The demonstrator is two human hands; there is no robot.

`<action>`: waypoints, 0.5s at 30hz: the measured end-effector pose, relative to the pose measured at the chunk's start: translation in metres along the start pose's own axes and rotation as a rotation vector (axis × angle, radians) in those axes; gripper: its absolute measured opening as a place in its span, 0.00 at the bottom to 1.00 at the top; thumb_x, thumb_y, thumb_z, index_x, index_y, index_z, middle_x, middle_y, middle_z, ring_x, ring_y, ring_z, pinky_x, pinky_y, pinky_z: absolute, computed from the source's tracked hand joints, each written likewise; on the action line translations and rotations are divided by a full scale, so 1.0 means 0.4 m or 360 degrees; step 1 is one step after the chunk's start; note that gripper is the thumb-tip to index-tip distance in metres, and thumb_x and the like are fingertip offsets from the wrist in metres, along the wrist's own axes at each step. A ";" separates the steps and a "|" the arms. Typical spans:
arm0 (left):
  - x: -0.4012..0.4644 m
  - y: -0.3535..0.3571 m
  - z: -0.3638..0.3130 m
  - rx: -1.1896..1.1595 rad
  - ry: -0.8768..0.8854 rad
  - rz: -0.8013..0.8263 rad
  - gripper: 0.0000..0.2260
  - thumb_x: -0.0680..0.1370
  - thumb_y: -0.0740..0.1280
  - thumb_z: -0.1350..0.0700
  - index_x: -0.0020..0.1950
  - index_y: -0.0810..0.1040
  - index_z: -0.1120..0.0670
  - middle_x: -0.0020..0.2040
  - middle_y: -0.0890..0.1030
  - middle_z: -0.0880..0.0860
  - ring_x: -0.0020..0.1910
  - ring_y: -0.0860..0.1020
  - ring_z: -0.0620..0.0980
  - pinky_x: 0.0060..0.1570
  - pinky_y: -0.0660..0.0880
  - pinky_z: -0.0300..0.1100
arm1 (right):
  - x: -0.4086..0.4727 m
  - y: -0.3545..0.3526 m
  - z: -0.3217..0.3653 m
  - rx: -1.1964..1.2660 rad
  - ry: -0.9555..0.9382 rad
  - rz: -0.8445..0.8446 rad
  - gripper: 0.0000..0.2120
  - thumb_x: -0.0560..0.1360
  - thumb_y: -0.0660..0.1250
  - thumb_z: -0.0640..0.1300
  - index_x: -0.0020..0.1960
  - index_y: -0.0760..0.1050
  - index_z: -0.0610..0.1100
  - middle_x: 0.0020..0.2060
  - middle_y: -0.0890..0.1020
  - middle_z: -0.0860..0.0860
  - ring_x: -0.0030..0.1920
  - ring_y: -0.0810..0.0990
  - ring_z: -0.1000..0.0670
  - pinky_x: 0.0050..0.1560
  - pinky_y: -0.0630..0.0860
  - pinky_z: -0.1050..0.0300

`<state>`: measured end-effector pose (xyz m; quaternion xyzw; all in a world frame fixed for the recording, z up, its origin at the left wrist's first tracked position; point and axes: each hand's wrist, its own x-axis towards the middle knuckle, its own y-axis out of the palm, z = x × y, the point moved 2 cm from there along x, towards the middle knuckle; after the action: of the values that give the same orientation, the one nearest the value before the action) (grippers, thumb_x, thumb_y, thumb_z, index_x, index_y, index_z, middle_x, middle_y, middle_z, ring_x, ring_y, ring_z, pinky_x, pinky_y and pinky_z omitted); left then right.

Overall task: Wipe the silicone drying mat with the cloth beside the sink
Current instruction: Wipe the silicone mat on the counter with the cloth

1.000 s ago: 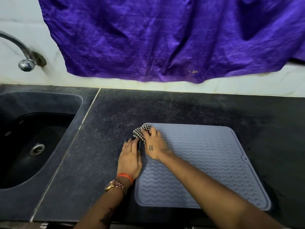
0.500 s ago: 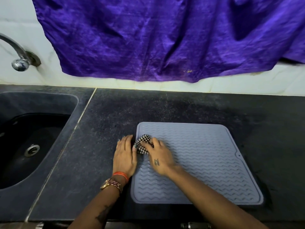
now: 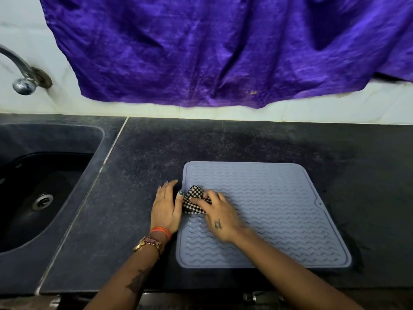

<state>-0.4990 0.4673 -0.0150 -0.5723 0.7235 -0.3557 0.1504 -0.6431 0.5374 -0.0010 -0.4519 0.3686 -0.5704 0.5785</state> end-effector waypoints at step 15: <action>0.001 -0.001 0.007 -0.0072 -0.0024 0.0056 0.25 0.76 0.51 0.46 0.68 0.68 0.58 0.68 0.72 0.58 0.70 0.66 0.56 0.73 0.56 0.50 | -0.164 0.011 0.030 0.0139 -0.0297 -0.0062 0.25 0.70 0.55 0.41 0.64 0.71 0.57 0.55 0.77 0.48 0.49 0.76 0.46 0.49 0.76 0.54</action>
<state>-0.4973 0.4659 -0.0166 -0.5654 0.7401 -0.3323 0.1492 -0.6355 0.6034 -0.0072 -0.4844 0.2791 -0.5525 0.6183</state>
